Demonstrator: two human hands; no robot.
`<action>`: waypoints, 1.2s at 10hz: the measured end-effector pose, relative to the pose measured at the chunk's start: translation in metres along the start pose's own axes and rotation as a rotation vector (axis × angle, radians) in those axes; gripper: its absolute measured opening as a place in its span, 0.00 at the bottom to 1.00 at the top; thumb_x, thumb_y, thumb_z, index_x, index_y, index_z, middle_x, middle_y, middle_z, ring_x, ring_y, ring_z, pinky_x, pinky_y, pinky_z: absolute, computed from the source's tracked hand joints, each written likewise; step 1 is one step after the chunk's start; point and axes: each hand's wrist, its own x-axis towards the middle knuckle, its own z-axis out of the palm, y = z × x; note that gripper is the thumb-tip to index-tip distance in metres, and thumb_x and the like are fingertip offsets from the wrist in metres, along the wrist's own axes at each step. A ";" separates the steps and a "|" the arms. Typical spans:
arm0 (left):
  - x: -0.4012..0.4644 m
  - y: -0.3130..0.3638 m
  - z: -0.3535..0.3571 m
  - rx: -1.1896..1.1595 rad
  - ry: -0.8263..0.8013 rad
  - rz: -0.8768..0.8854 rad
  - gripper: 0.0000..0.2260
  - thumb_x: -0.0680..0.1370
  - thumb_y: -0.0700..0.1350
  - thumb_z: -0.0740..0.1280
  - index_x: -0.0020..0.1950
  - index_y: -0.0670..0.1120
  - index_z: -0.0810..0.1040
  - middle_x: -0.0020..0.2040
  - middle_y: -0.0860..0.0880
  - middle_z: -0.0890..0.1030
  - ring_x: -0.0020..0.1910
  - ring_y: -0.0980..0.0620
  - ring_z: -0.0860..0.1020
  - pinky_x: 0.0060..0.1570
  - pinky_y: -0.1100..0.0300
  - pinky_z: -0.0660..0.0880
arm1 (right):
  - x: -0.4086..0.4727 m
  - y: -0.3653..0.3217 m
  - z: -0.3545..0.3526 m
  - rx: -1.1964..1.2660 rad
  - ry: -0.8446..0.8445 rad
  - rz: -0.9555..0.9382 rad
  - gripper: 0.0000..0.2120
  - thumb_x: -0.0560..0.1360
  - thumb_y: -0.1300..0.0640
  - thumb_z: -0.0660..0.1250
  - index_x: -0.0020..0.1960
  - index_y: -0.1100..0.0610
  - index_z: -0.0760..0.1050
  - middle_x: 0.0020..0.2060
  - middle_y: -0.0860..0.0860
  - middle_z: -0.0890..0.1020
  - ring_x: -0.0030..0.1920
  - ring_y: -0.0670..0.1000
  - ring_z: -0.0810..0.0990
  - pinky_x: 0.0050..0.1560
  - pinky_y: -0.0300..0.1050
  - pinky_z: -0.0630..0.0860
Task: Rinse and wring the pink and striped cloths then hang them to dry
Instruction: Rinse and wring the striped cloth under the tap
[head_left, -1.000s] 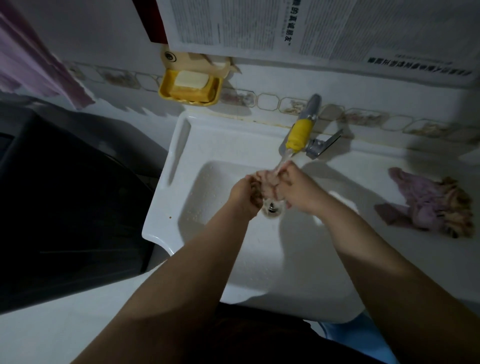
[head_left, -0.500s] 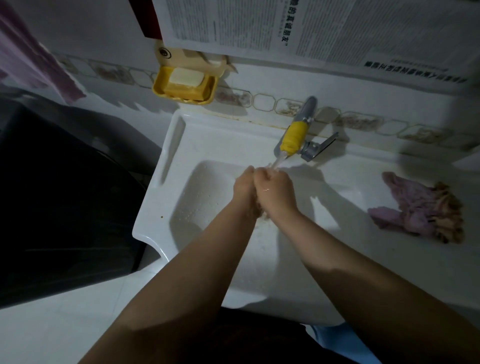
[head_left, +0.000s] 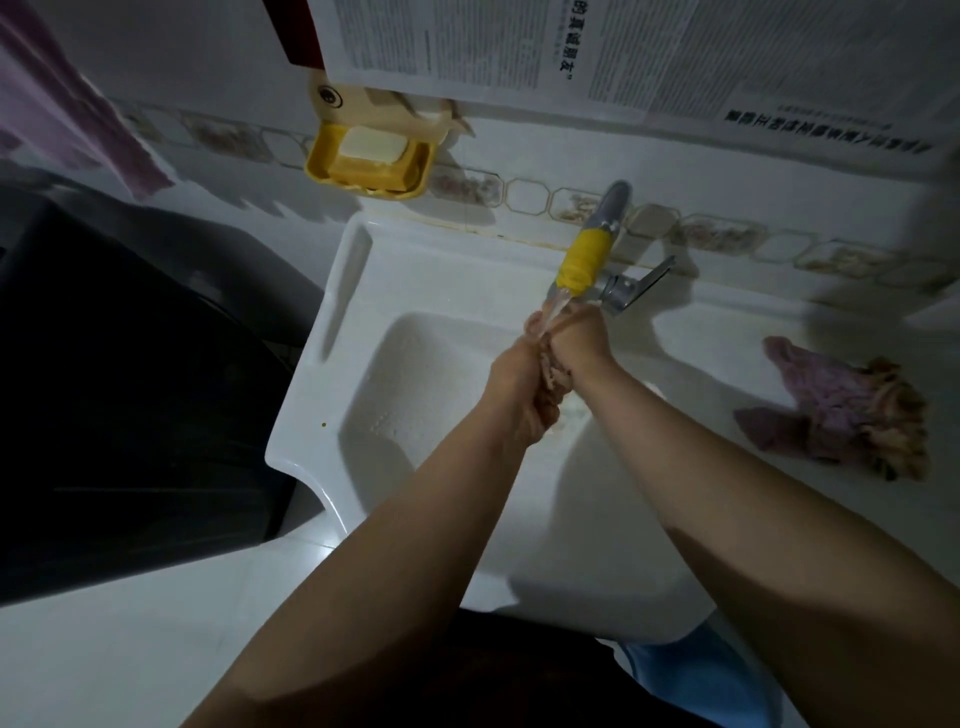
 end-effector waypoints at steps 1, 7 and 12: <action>0.015 0.020 -0.014 0.072 0.080 0.114 0.10 0.78 0.47 0.64 0.56 0.43 0.76 0.52 0.42 0.77 0.50 0.46 0.77 0.48 0.59 0.72 | -0.033 0.000 0.019 -0.001 0.042 -0.009 0.20 0.73 0.46 0.59 0.39 0.62 0.78 0.39 0.59 0.82 0.44 0.60 0.81 0.44 0.48 0.77; -0.002 0.023 -0.024 0.255 -0.061 0.105 0.17 0.78 0.56 0.65 0.35 0.46 0.72 0.26 0.48 0.67 0.19 0.56 0.62 0.22 0.69 0.55 | 0.006 0.019 -0.041 0.314 0.211 0.152 0.26 0.69 0.44 0.67 0.58 0.62 0.73 0.45 0.54 0.80 0.41 0.52 0.78 0.36 0.42 0.72; 0.017 0.019 -0.037 1.563 -0.217 0.457 0.14 0.74 0.48 0.69 0.55 0.40 0.79 0.49 0.43 0.83 0.50 0.45 0.80 0.55 0.54 0.76 | 0.002 0.006 -0.087 -0.071 -0.127 -0.060 0.13 0.74 0.48 0.69 0.49 0.57 0.77 0.34 0.52 0.74 0.30 0.50 0.70 0.28 0.40 0.67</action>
